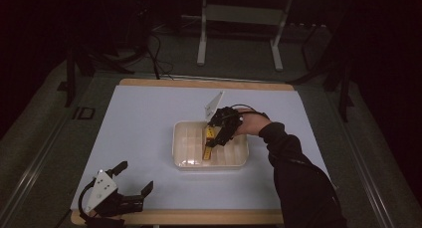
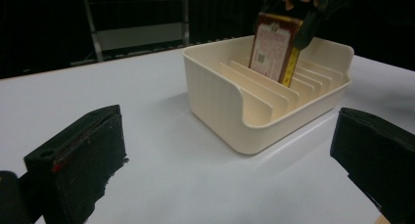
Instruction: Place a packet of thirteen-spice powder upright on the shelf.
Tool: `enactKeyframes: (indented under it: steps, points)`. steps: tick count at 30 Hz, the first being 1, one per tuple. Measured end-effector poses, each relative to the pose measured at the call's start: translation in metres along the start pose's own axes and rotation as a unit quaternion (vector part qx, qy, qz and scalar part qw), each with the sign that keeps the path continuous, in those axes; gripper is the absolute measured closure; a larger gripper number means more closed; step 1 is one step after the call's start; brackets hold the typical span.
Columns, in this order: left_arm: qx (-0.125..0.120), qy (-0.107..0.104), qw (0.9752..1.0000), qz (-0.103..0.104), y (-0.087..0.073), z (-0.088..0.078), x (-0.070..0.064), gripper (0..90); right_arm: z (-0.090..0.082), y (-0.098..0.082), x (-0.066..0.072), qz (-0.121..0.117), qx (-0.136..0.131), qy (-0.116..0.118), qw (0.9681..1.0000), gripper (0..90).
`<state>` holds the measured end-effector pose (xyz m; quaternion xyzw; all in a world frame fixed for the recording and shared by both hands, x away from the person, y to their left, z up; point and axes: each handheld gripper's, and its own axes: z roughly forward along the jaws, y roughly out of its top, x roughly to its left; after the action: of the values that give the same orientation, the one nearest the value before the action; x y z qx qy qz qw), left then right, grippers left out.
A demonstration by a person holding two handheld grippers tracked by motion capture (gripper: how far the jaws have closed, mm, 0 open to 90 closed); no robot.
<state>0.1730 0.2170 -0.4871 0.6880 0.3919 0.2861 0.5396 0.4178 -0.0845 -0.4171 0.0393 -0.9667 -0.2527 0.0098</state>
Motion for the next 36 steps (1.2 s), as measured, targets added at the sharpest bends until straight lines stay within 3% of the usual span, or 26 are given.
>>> enactKeyframes:
  steps: [3,12,16,23,32,36]
  points:
    - [0.0,-0.003,1.0,0.001,0.0,0.0,-0.001,0.1,0.008,-0.001,0.001,0.002,0.003,0.002,1.0,31.9]
    - [-0.001,-0.002,1.0,0.002,0.0,0.0,-0.001,0.1,0.007,0.001,0.002,0.001,0.005,0.001,1.0,29.1]
    - [0.0,-0.002,1.0,0.001,0.0,0.0,-0.001,0.1,0.001,0.003,0.003,0.004,0.0,-0.005,1.0,23.7]
    - [-0.001,-0.001,1.0,0.001,0.0,0.0,-0.001,0.1,-0.012,0.001,0.006,0.008,-0.003,-0.02,0.9998,22.6]
    - [0.001,0.0,1.0,0.001,0.0,0.001,0.0,0.1,-0.028,-0.004,0.007,0.028,-0.011,-0.035,0.9989,20.3]
    - [0.003,-0.001,1.0,0.002,0.0,0.001,-0.001,0.1,-0.037,-0.007,0.008,0.039,-0.02,-0.037,0.9983,14.8]
